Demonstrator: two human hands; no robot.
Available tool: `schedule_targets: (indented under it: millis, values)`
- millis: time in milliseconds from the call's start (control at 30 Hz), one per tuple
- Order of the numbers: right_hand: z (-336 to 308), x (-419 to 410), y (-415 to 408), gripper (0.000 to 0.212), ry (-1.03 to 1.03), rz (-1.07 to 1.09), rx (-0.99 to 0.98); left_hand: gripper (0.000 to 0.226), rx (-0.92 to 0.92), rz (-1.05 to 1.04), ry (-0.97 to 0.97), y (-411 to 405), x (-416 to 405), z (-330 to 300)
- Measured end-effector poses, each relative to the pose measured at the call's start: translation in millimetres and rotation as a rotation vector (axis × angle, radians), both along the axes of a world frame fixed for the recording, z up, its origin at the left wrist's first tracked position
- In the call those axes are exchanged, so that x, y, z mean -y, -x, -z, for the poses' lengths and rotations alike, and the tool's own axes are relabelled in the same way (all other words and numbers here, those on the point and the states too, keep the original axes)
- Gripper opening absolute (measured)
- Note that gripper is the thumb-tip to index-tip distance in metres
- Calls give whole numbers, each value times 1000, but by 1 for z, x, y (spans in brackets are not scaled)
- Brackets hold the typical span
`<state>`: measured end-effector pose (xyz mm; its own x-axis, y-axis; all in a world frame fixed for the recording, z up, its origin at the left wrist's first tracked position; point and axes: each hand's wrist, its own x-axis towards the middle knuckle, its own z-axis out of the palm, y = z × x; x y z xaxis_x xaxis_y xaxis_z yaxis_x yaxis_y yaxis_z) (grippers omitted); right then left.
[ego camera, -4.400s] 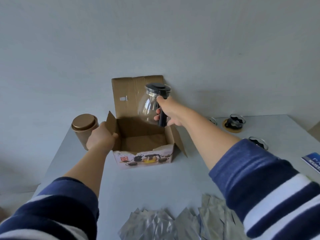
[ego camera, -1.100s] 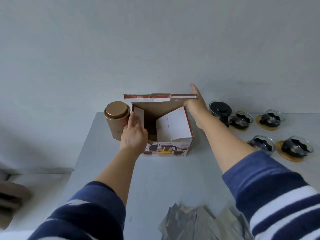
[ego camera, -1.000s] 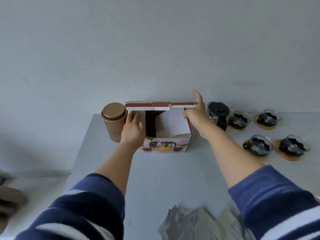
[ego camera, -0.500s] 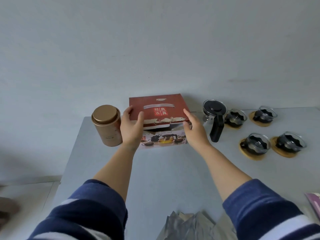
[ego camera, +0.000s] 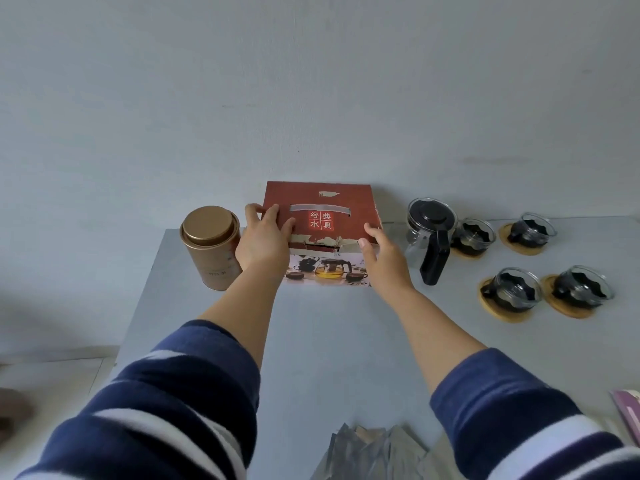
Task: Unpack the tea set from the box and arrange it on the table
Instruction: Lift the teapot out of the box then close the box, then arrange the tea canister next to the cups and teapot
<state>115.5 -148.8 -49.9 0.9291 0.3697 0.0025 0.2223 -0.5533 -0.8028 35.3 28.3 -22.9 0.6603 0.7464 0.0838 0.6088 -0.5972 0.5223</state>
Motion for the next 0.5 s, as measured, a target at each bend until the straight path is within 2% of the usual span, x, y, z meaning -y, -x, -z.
schedule_targets:
  millis: [100,200,267,400,433,500]
  values:
    - [-10,-2,3,37,131,46,30,54,38,78,-13,19,2,1]
    - [-24,-10,15,30,342,172,257,48,186,130,-87,54,12,9]
    - [-34,-23,32,30,356,176,413,44,177,135,-133,79,17,23]
    - [-45,-64,81,34,87,-44,703,45,-42,36,-57,130,20,58]
    - [-45,-75,95,36,-3,-151,715,47,-91,28,-58,142,20,67]
    - [-37,-97,122,38,-131,-359,604,49,-154,13,-51,163,19,83]
